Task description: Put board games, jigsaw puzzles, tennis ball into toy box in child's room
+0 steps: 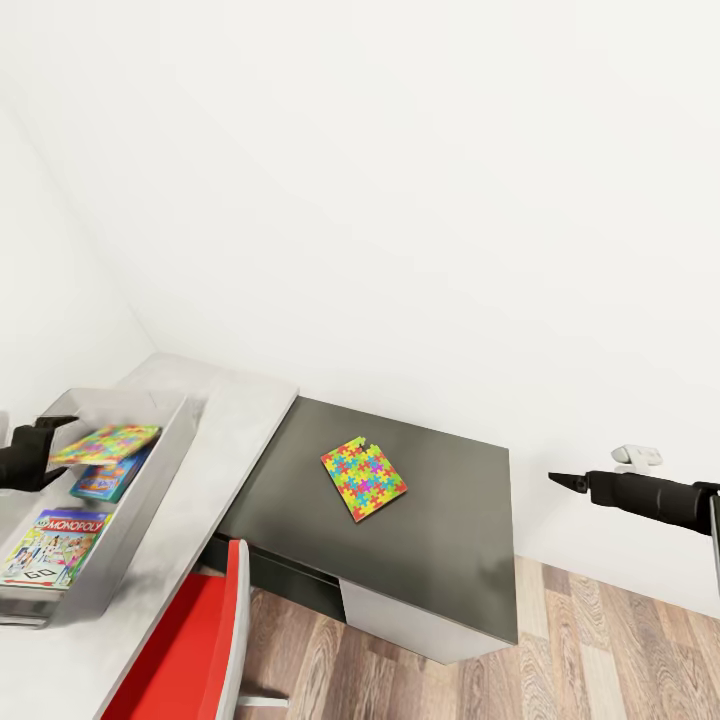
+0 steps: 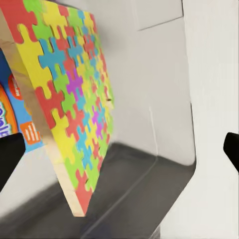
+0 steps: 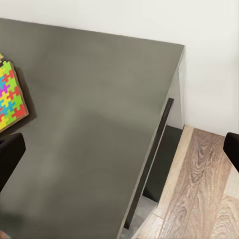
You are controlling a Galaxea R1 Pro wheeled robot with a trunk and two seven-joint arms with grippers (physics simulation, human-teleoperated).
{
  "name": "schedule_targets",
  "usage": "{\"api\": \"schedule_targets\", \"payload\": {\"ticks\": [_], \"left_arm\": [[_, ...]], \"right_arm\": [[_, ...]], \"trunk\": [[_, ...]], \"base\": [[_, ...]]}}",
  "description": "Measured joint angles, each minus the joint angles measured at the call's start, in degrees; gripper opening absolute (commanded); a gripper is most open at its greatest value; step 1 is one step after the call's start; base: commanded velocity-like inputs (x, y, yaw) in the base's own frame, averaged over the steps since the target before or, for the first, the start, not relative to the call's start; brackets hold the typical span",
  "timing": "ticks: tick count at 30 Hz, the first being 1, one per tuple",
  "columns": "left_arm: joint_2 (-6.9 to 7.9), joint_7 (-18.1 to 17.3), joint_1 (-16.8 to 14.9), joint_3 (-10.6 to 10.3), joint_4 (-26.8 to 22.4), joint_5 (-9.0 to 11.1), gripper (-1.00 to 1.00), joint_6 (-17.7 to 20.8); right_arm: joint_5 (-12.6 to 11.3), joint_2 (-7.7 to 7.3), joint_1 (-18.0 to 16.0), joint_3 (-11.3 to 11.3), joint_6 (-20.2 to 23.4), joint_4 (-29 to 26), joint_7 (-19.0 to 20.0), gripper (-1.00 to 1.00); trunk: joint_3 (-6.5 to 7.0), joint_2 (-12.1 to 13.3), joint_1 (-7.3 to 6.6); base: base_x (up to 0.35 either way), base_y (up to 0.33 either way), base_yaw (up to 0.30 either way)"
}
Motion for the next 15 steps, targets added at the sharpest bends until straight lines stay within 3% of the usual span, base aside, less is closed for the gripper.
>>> {"api": "schedule_targets", "payload": {"ticks": [4,7,9,15], "left_arm": [[-0.18,6.7,2.5,0.1,-6.1,8.0,1.0,1.0],[-0.3,10.4,3.8,0.2,-8.6,12.3,1.0,1.3],[-0.35,11.8,4.6,0.3,-9.8,14.0,1.0,1.4],[-0.47,13.3,5.4,0.4,-11.0,16.0,1.0,1.6]], "right_arm": [[0.0,-0.04,0.0,-0.1,0.0,-0.1,1.0,1.0],[0.1,-0.06,0.0,-0.3,0.0,-0.2,3.1,1.0],[0.3,-0.11,0.0,-0.3,0.0,-0.3,4.3,1.0],[0.5,-0.23,0.0,-0.4,0.0,-0.3,5.7,1.0]], "trunk": [[0.0,0.0,0.0],[0.0,0.0,0.0],[0.0,0.0,0.0],[0.0,0.0,0.0]], "base": [[0.0,0.0,0.0],[0.0,0.0,0.0],[0.0,0.0,0.0],[0.0,0.0,0.0]]}}
